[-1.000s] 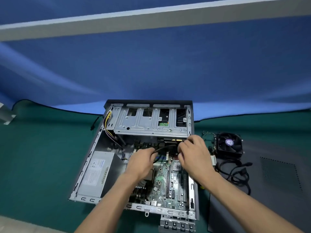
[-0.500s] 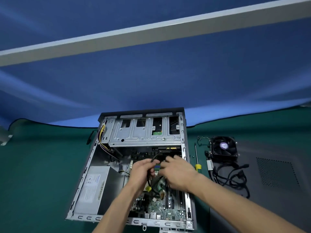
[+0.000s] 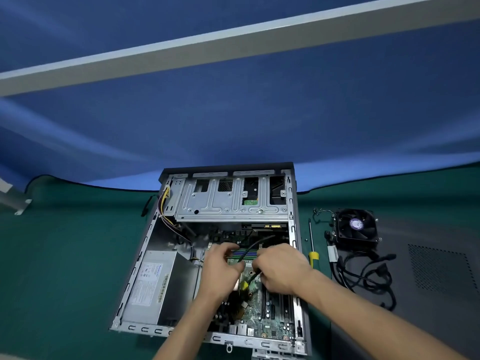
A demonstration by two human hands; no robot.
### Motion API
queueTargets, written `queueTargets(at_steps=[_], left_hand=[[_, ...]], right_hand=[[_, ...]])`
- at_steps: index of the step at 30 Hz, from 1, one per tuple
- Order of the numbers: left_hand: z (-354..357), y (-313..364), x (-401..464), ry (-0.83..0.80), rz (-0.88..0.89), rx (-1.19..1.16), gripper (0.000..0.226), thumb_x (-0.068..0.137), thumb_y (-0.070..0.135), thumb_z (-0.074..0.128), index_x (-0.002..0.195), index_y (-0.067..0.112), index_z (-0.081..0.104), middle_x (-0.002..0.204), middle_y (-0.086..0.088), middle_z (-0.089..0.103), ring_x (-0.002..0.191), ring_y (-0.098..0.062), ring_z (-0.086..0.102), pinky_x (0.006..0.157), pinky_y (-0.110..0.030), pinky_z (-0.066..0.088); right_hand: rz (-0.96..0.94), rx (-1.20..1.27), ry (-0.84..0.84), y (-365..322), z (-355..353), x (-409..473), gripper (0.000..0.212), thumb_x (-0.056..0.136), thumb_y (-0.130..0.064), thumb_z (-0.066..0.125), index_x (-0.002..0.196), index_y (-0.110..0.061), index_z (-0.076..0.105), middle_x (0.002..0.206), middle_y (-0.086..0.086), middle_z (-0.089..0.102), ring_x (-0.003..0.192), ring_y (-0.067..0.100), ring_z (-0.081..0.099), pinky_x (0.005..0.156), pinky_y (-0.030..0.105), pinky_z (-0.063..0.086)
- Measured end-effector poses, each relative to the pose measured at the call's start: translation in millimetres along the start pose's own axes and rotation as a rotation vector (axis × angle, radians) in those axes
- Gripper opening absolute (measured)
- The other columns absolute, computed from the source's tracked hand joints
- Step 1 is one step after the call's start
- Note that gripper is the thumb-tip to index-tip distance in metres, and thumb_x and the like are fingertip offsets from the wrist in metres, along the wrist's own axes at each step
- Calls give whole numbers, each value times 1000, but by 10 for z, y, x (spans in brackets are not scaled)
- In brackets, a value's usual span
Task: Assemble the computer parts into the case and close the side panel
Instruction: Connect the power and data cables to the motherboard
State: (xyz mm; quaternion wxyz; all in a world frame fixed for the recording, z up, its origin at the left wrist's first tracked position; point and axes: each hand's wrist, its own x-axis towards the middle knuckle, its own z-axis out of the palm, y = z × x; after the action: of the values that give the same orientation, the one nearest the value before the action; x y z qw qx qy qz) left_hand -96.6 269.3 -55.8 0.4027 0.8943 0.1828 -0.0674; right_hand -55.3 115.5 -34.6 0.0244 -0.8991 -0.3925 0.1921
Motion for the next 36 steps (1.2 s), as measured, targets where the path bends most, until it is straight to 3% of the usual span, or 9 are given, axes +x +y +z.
queueTargets(at_steps=[4, 10, 13, 17, 19, 22, 25, 28, 36], left_hand=[[0, -56, -36, -268, -17, 194, 7, 85, 15, 65, 83, 21, 64, 76, 7, 61, 70, -10, 56, 59, -16, 41], [6, -251, -92, -449, -25, 611, 15, 92, 22, 58, 84, 11, 65, 88, -5, 67, 76, -13, 62, 65, -21, 43], [-2, -233, -84, -462, -52, 348, 25, 94, 23, 57, 70, 16, 60, 66, 5, 62, 53, 0, 55, 51, -14, 41], [1, -198, -99, -549, -197, -117, 16, 93, 9, 57, 78, 5, 60, 65, -6, 63, 50, -12, 57, 53, -25, 50], [-1, -210, -108, -613, -197, -164, 11, 90, 1, 58, 79, 1, 61, 69, -9, 63, 55, -14, 60, 57, -27, 53], [17, -225, -117, -681, -173, -158, 10, 88, -10, 53, 83, -6, 61, 75, -13, 63, 62, -17, 62, 61, -27, 55], [53, -219, -128, -747, -100, -77, 12, 88, -11, 50, 89, -9, 62, 83, -17, 64, 70, -21, 63, 62, -27, 55], [121, -190, -103, -844, 14, 26, 21, 87, -11, 48, 79, 2, 63, 83, -18, 65, 70, -24, 62, 66, -33, 54], [423, -248, 52, -1039, 209, 325, 13, 85, 2, 63, 96, 7, 68, 97, -7, 70, 89, -19, 67, 79, -29, 55]], right_hand=[[38, -71, -10, -32, 32, 13, 20, 86, -10, 51, 99, -9, 66, 100, 8, 63, 90, 29, 61, 75, 37, 50], [67, 25, 139, -24, 78, -19, 24, 92, -17, 43, 104, -10, 63, 104, 5, 59, 83, 27, 62, 68, 37, 50], [120, 133, 312, -10, 113, -30, 28, 93, -25, 38, 108, -13, 60, 104, 2, 60, 92, 19, 57, 79, 33, 48], [218, 65, 470, -39, 103, -107, 19, 86, -26, 55, 92, -14, 68, 89, -1, 66, 88, 17, 52, 79, 31, 46], [315, 61, 604, -70, 116, -160, 13, 73, -21, 72, 83, -13, 70, 84, -1, 66, 83, 19, 56, 76, 33, 50], [507, 273, 724, -136, 182, -253, 31, 74, -5, 67, 104, -7, 65, 103, 6, 60, 97, 21, 53, 87, 35, 45], [652, 418, 730, -224, 267, -361, 37, 88, -7, 52, 125, -5, 51, 123, 7, 49, 111, 19, 42, 97, 30, 35], [854, 622, 701, -316, 341, -442, 37, 98, -25, 43, 133, -13, 41, 130, 3, 41, 97, 14, 45, 81, 29, 39], [1125, 689, 569, -311, 407, -410, 50, 101, -47, 19, 96, -15, 57, 90, 3, 62, 84, 26, 56, 74, 38, 43]])
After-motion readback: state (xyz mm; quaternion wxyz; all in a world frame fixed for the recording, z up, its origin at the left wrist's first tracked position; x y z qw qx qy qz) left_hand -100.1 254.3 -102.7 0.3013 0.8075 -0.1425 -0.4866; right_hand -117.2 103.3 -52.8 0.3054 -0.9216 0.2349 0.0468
